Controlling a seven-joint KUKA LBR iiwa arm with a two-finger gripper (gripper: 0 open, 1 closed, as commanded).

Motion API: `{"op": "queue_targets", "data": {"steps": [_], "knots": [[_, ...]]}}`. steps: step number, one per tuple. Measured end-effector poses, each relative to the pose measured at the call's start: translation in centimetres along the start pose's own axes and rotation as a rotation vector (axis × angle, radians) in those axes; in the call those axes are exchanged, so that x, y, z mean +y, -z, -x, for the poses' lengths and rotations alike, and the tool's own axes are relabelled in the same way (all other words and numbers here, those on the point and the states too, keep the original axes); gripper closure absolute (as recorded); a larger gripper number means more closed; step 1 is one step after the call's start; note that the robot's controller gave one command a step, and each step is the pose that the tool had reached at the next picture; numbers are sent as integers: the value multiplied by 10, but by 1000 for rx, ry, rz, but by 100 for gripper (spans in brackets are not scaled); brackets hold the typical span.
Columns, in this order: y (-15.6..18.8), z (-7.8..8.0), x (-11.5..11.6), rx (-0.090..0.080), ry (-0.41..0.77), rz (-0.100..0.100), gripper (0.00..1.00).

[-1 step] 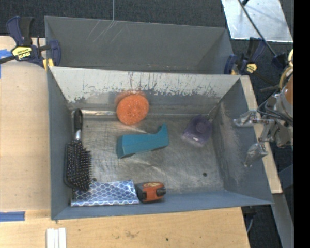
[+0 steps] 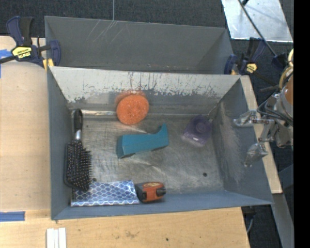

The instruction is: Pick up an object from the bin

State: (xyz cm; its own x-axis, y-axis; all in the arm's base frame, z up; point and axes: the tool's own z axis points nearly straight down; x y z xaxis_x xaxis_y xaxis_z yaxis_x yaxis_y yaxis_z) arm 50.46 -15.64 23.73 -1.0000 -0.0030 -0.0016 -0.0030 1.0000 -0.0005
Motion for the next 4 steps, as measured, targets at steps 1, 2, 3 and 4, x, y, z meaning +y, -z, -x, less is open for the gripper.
{"op": "queue_targets", "data": {"steps": [1, 2, 3, 4], "knots": [[-56, 2, 22, -7, 46, -3, 0], [-115, 28, 99, -2, 100, 0, 0], [-125, 97, 109, -3, 235, 0, 100], [-125, 97, 109, -3, 237, 0, 0]]}}
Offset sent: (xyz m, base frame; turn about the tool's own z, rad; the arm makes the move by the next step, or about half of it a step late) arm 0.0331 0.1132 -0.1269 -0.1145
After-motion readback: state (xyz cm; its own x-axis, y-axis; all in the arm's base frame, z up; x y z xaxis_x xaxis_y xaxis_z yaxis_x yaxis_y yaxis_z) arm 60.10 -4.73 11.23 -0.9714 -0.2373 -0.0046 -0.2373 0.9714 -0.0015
